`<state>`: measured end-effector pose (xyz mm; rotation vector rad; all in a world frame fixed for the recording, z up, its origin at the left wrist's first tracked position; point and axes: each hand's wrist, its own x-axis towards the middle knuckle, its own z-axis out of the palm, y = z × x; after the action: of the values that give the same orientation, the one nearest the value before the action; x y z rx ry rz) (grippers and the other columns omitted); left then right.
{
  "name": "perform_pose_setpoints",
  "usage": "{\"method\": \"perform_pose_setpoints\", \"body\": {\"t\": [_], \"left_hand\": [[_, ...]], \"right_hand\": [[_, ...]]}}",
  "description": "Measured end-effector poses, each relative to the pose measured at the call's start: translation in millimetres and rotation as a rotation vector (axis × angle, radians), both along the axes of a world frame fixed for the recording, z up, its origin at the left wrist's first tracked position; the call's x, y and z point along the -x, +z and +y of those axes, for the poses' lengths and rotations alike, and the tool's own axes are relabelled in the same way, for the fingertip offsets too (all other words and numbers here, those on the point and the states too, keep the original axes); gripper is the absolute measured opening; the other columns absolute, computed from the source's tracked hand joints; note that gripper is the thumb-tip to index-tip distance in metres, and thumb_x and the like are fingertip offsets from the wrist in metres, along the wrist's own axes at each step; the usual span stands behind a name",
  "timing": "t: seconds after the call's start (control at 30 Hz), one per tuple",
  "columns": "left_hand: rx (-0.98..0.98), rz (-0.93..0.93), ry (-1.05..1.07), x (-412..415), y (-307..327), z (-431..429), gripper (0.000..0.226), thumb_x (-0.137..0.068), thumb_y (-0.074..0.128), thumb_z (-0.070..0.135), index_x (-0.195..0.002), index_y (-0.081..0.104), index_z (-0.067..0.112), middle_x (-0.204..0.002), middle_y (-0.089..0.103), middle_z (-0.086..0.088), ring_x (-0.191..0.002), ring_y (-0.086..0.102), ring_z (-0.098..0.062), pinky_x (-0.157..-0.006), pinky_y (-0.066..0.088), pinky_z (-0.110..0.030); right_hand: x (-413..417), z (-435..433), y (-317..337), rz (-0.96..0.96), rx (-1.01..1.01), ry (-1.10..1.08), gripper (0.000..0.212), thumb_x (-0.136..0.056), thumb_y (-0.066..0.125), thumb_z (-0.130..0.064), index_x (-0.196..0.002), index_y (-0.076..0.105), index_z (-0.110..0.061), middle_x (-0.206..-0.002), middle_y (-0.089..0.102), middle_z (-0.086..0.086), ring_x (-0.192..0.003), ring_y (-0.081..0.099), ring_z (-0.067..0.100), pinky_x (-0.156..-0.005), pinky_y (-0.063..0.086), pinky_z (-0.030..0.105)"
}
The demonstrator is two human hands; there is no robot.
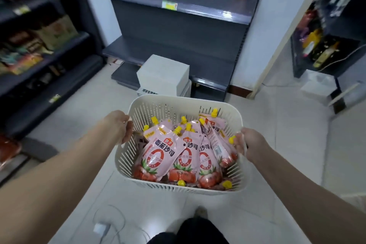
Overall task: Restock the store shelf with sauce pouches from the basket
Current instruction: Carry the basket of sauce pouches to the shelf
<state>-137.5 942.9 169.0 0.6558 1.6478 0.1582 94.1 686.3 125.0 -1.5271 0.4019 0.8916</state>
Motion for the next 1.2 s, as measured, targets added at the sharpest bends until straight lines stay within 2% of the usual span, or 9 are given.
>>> {"method": "perform_pose_setpoints", "body": {"t": [0.13, 0.4, 0.53, 0.63, 0.7, 0.77, 0.93, 1.1, 1.2], "left_hand": [[0.022, -0.02, 0.146, 10.6, 2.6, 45.8, 0.02, -0.093, 0.049, 0.023, -0.076, 0.053, 0.014, -0.063, 0.053, 0.001, -0.048, 0.046, -0.013, -0.051, 0.037, -0.023], [-0.024, -0.026, 0.205, -5.0, 16.8, 171.4, 0.024, -0.093, 0.048, 0.019, -0.07, 0.051, 0.011, -0.062, 0.051, 0.002, -0.05, 0.044, -0.011, -0.053, 0.037, -0.023], [-0.03, -0.043, 0.147, -35.1, 24.1, 243.6, 0.019, -0.094, 0.048, 0.022, -0.078, 0.052, 0.011, -0.061, 0.051, 0.002, -0.049, 0.045, -0.011, -0.051, 0.039, -0.024], [-0.023, -0.037, 0.117, -65.4, 25.4, 291.2, 0.014, -0.093, 0.049, 0.022, -0.087, 0.055, 0.011, -0.061, 0.053, 0.0, -0.05, 0.048, -0.013, -0.066, 0.046, -0.022], [-0.006, -0.054, 0.095, -89.3, 26.4, 320.9, 0.016, -0.092, 0.049, 0.021, -0.081, 0.054, 0.01, -0.061, 0.053, -0.001, -0.051, 0.049, -0.015, -0.082, 0.048, -0.023], [-0.021, -0.049, 0.083, -112.9, 23.2, 348.7, 0.02, -0.092, 0.049, 0.021, -0.075, 0.052, 0.01, -0.061, 0.053, 0.0, -0.052, 0.048, -0.014, -0.087, 0.048, -0.022], [-0.032, -0.058, 0.04, -164.8, 14.8, 407.5, 0.029, -0.092, 0.049, 0.018, -0.065, 0.051, 0.011, -0.045, 0.054, -0.002, -0.049, 0.046, -0.013, -0.056, 0.04, -0.022], [-0.057, -0.052, -0.035, -218.1, 4.4, 472.6, 0.035, -0.091, 0.046, 0.018, -0.057, 0.049, 0.015, -0.024, 0.044, 0.0, -0.021, 0.044, -0.012, -0.048, 0.043, -0.013], [-0.041, -0.063, -0.139, -250.9, -8.7, 516.2, 0.033, -0.09, 0.046, 0.019, -0.057, 0.049, 0.017, -0.028, 0.045, 0.003, -0.023, 0.045, -0.01, -0.049, 0.044, -0.013]], "right_hand": [[-22.7, 79.7, 6.7, -0.062, 0.061, 0.132, 0.03, -0.09, 0.041, -0.01, -0.063, 0.053, -0.01, -0.028, 0.045, -0.003, -0.02, 0.039, 0.007, -0.027, 0.032, 0.011], [-46.3, 220.8, 21.7, -0.099, 0.083, 0.136, 0.023, -0.093, 0.047, -0.02, -0.08, 0.059, -0.005, -0.045, 0.049, 0.002, -0.036, 0.041, 0.01, -0.03, 0.032, 0.012], [-57.9, 271.9, 27.3, -0.108, 0.087, 0.091, 0.026, -0.094, 0.047, -0.019, -0.072, 0.055, -0.007, -0.059, 0.049, 0.004, -0.047, 0.038, 0.012, -0.046, 0.032, 0.019], [-76.6, 308.3, 30.1, -0.103, 0.09, 0.037, 0.028, -0.095, 0.047, -0.017, -0.069, 0.052, -0.009, -0.061, 0.048, 0.003, -0.048, 0.037, 0.011, -0.047, 0.03, 0.019], [-95.4, 333.0, 31.0, -0.111, 0.113, 0.039, 0.028, -0.094, 0.045, -0.016, -0.067, 0.05, -0.01, -0.061, 0.048, 0.003, -0.047, 0.038, 0.011, -0.042, 0.03, 0.017], [-119.0, 358.5, 28.4, -0.118, 0.133, 0.028, 0.028, -0.094, 0.045, -0.019, -0.068, 0.051, -0.01, -0.06, 0.049, 0.003, -0.046, 0.04, 0.011, -0.036, 0.03, 0.014], [-168.4, 415.5, 25.3, -0.14, 0.17, 0.04, 0.033, -0.095, 0.047, -0.027, -0.067, 0.054, -0.011, -0.06, 0.05, 0.001, -0.047, 0.041, 0.01, -0.031, 0.03, 0.015], [-203.9, 463.5, 21.7, -0.142, 0.201, -0.018, 0.034, -0.095, 0.047, -0.033, -0.07, 0.057, -0.011, -0.061, 0.052, 0.003, -0.047, 0.042, 0.011, -0.029, 0.028, 0.01], [-217.6, 485.6, 13.3, -0.148, 0.21, -0.096, 0.032, -0.095, 0.045, -0.029, -0.069, 0.054, -0.011, -0.061, 0.052, 0.006, -0.045, 0.039, 0.013, -0.027, 0.026, 0.009]]}}
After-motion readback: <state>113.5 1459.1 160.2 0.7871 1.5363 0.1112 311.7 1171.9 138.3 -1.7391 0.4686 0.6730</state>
